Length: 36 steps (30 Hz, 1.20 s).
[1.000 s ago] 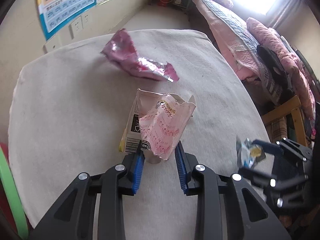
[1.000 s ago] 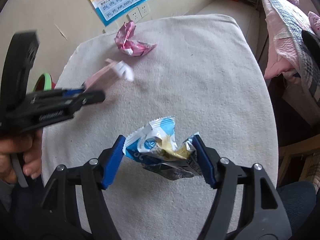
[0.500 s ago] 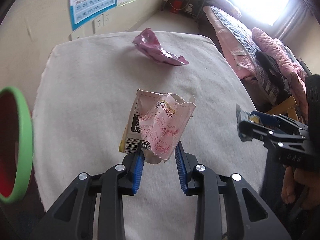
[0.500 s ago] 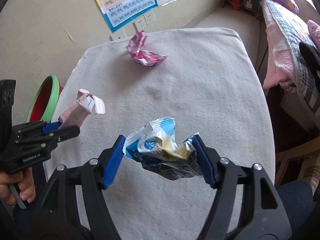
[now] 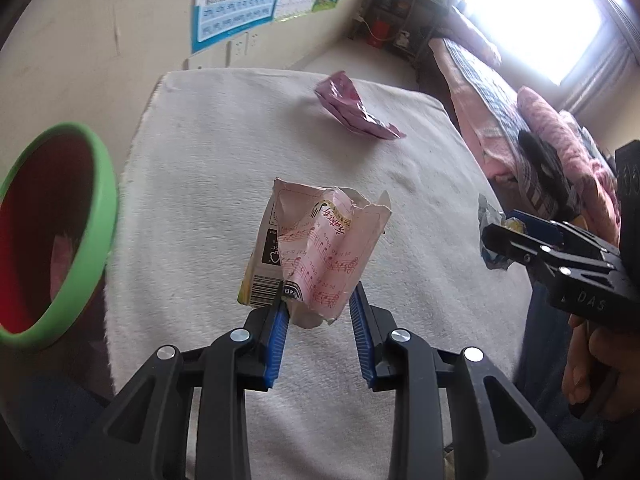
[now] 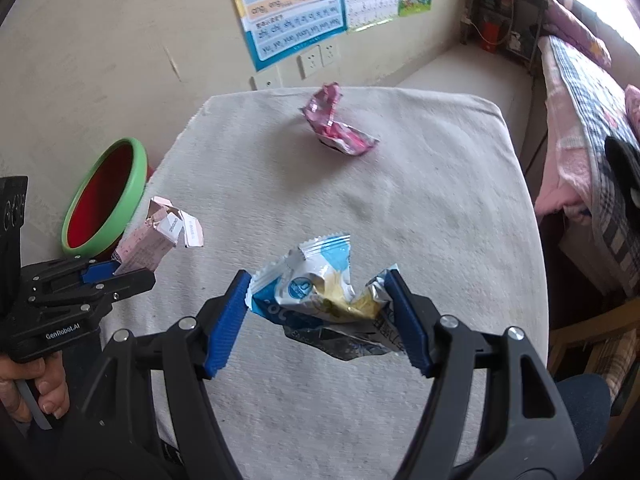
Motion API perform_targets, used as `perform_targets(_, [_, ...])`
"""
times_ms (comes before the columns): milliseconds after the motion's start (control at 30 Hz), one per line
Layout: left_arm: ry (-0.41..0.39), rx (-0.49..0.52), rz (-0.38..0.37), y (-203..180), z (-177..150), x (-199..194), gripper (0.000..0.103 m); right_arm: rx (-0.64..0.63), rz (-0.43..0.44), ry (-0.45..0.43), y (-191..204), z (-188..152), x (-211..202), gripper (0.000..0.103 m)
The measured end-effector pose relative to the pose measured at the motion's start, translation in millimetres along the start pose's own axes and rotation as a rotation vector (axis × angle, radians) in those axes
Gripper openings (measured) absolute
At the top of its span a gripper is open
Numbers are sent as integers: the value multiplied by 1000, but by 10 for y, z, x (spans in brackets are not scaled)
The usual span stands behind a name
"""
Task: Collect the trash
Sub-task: 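Carry the pink carton and blue-white wrapper over the red bin with both tools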
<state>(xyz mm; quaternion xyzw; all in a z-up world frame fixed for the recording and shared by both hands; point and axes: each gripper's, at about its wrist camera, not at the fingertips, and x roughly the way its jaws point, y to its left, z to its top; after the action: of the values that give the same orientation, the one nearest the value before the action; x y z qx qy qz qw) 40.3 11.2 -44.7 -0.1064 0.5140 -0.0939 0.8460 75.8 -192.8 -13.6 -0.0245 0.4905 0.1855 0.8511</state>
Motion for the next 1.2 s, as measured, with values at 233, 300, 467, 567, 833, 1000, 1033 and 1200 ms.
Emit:
perform_targets(233, [-55, -43, 8, 189, -5, -213, 28, -66, 18, -9, 332, 84, -17, 67])
perform_targets(300, [-66, -56, 10, 252, 1, -264, 28, -91, 24, -19, 454, 133, -30, 67])
perform_targets(467, [-112, -101, 24, 476, 10, -442, 28, -146, 50, -44, 784, 313, -41, 67])
perform_targets(567, [-133, -121, 30, 598, 20, -538, 28, -177, 68, -55, 991, 429, -26, 67])
perform_targets(833, [-198, -195, 64, 1082, 50, -832, 28, -238, 129, -77, 1535, 690, 27, 67])
perform_targets(1000, [-228, -252, 92, 1428, -1, -995, 28, -270, 155, -86, 1846, 799, 68, 67])
perform_targets(1033, [-233, -263, 100, 1494, -15, -1027, 28, -273, 160, -86, 1897, 812, 80, 67])
perform_targets(1200, [-250, -307, 124, 1754, -85, -1146, 28, -294, 190, -90, 2182, 902, 134, 67])
